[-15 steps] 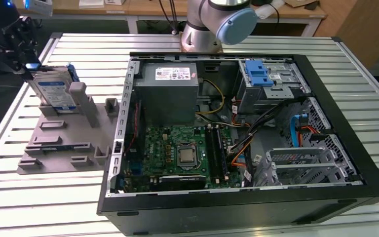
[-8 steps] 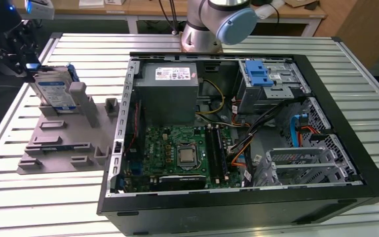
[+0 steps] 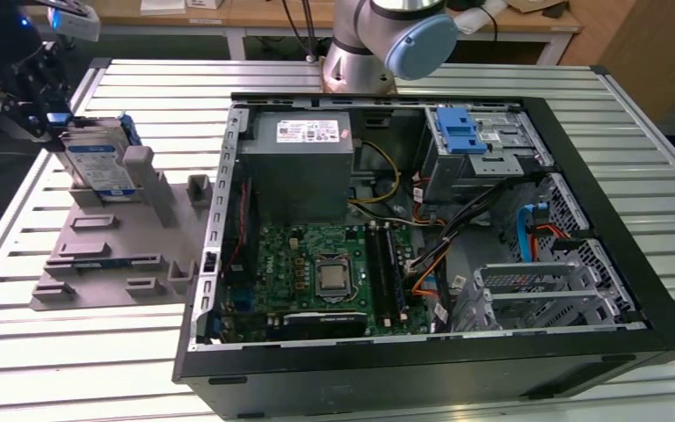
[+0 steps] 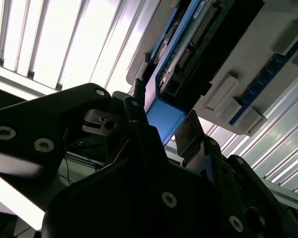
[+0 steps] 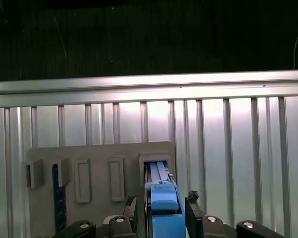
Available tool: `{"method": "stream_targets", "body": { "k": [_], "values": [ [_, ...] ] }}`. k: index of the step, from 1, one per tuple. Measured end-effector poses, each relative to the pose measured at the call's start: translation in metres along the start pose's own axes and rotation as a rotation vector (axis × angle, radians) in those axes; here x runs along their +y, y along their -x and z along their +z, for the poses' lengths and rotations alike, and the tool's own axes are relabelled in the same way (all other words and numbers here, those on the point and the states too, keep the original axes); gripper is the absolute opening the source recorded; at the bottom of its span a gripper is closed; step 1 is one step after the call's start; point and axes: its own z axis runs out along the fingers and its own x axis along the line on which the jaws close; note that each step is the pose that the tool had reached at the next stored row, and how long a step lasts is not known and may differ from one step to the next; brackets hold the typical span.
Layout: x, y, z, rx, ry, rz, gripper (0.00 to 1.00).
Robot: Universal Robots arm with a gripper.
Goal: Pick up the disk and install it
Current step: 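Pick up the disk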
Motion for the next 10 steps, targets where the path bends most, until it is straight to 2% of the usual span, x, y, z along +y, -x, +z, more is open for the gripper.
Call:
{"method": "stream_targets", "body": {
  "k": [2,9,10],
  "values": [
    [0.0000,0.0000,0.0019,0.0021,-0.0001,0.000,0.51],
    [0.0000,0.0000,0.0055,0.0025,0.0001,0.000,0.49],
    [0.0000,0.0000,0.0056,0.0025,0.0001,0.000,0.42]
  ]
}}
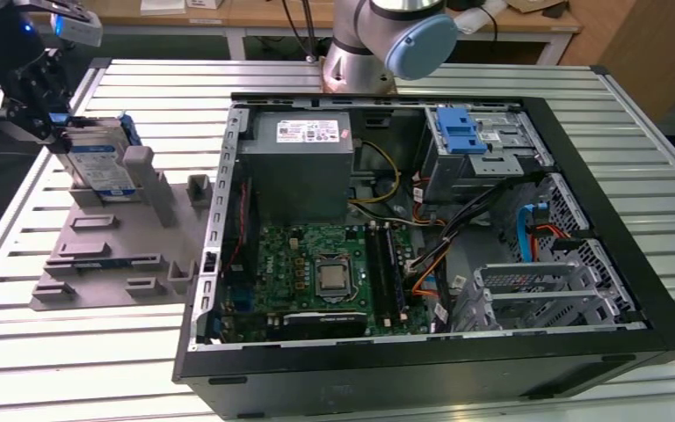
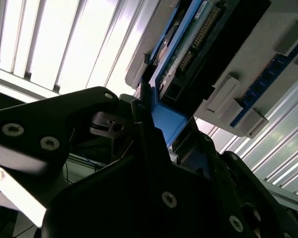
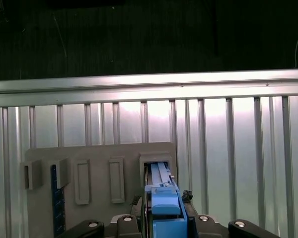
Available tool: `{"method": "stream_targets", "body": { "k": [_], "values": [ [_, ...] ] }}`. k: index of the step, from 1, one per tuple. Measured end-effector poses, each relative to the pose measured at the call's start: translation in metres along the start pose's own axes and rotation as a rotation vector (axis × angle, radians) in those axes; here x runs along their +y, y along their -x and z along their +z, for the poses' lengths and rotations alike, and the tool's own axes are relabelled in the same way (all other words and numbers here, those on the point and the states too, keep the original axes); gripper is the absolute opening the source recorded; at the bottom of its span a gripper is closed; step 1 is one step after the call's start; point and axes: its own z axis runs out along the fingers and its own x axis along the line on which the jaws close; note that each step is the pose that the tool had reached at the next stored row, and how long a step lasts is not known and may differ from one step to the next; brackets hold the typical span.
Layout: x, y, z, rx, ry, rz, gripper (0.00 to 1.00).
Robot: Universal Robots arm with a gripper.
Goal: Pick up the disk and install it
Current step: 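Pick up the disk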
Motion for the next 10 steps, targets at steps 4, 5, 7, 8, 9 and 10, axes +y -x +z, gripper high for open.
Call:
{"method": "stream_targets", "body": {
  "k": [4,5,7,8,9,10],
  "values": [
    [0.0000,0.0000,0.0002,-0.0001,-0.0003,0.000,0.42],
    [0.0000,0.0000,0.0002,-0.0001,-0.0003,0.000,0.42],
    [0.0000,0.0000,0.0002,-0.0001,-0.0003,0.000,0.42],
    [0.0000,0.0000,0.0002,0.0000,-0.0003,0.000,0.42],
    [0.0000,0.0000,0.0002,0.0000,-0.0003,0.000,0.42],
    [0.0000,0.0000,0.0002,0.0000,-0.0003,0.000,0.42]
  ]
}}
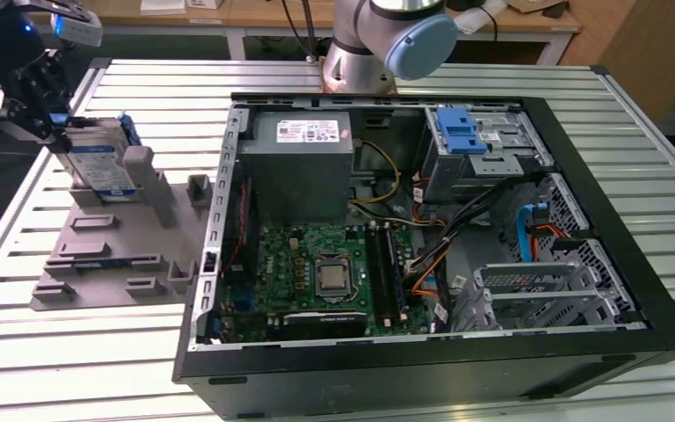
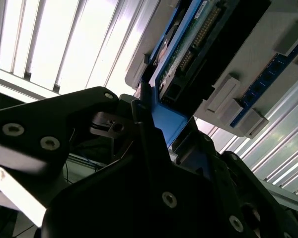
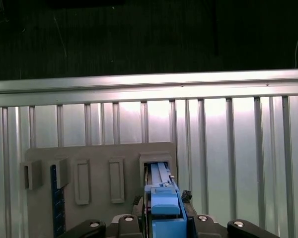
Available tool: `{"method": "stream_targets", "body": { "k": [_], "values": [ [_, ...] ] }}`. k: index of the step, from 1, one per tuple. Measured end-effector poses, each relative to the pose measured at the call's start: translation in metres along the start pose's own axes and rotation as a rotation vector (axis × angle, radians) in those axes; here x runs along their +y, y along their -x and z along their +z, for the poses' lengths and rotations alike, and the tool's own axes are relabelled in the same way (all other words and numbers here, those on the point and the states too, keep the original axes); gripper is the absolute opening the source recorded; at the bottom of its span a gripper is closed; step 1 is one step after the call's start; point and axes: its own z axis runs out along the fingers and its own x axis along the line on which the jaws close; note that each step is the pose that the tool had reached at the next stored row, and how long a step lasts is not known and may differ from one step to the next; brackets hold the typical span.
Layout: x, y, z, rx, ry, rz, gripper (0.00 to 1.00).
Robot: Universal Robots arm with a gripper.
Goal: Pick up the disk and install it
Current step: 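Pick up the disk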
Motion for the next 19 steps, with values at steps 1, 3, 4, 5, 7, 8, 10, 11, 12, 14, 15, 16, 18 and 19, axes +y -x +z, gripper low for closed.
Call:
{"method": "stream_targets", "body": {
  "k": [1,3,4,5,7,8,10,11,12,14,15,16,18,19],
  "values": [
    [0.0000,0.0000,0.0000,0.0000,0.0000,0.000,0.41],
    [0.0000,0.0000,0.0000,0.0000,0.0000,0.000,0.37],
    [0.0000,0.0000,0.0000,0.0000,0.0000,0.000,0.37],
    [0.0000,0.0000,0.0000,0.0000,0.0000,0.000,0.37],
    [0.0000,0.0000,0.0000,0.0000,0.0000,0.000,0.37],
    [0.0000,0.0000,0.0000,0.0000,0.0000,0.000,0.37],
    [0.0000,0.0000,0.0000,0.0000,0.0000,0.000,0.37],
    [0.0000,0.0000,0.0000,0.0001,0.0000,0.000,0.37],
    [0.0000,0.0000,0.0000,0.0001,0.0000,0.000,0.37],
    [0.0000,0.0000,0.0000,0.0000,0.0000,0.000,0.37],
    [0.0000,0.0000,0.0000,0.0001,0.0000,0.000,0.37],
    [0.0000,0.0000,0.0000,0.0001,0.0001,-0.001,0.37],
    [0.0000,0.0000,0.0000,0.0002,0.0000,-0.013,0.37],
    [0.0000,0.0000,0.0000,0.0002,0.0000,-0.025,0.37]
  ]
}}
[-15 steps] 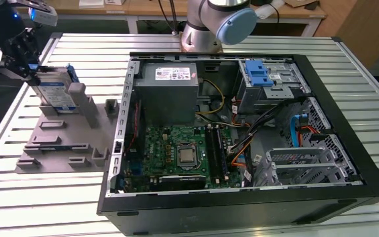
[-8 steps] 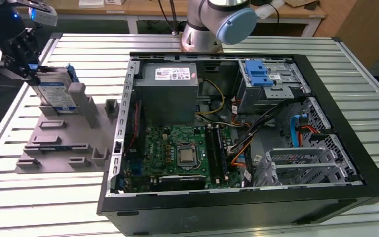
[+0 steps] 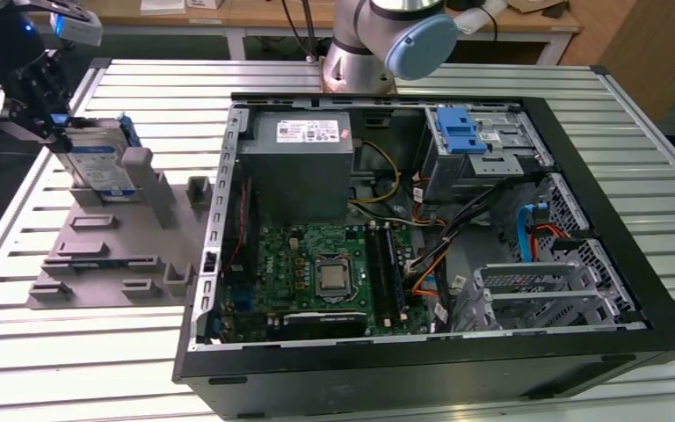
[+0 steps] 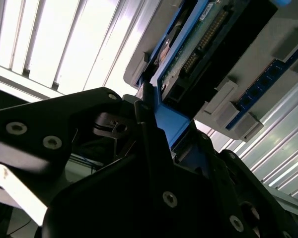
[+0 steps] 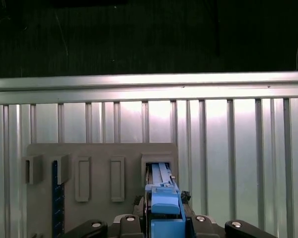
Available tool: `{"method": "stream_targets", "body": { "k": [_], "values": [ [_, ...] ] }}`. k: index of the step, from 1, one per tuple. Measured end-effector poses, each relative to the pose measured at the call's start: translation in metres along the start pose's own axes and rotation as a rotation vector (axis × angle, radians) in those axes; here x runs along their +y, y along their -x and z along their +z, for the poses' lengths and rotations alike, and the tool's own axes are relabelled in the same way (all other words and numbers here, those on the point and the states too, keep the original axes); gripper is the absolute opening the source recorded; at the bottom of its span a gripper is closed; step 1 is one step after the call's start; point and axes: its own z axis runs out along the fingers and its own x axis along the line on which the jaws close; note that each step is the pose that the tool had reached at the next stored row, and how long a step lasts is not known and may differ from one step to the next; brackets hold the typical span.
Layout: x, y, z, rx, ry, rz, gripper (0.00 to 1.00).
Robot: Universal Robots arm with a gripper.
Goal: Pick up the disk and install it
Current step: 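Pick up the disk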
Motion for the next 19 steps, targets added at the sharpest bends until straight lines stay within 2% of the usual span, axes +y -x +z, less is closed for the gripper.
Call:
{"method": "stream_targets", "body": {
  "k": [3,19],
  "values": [
    [0.0000,0.0000,0.0000,-0.0001,-0.0002,-0.025,0.37],
    [0.0000,0.0000,0.0000,-0.0001,-0.0002,-0.023,0.37]
  ]
}}
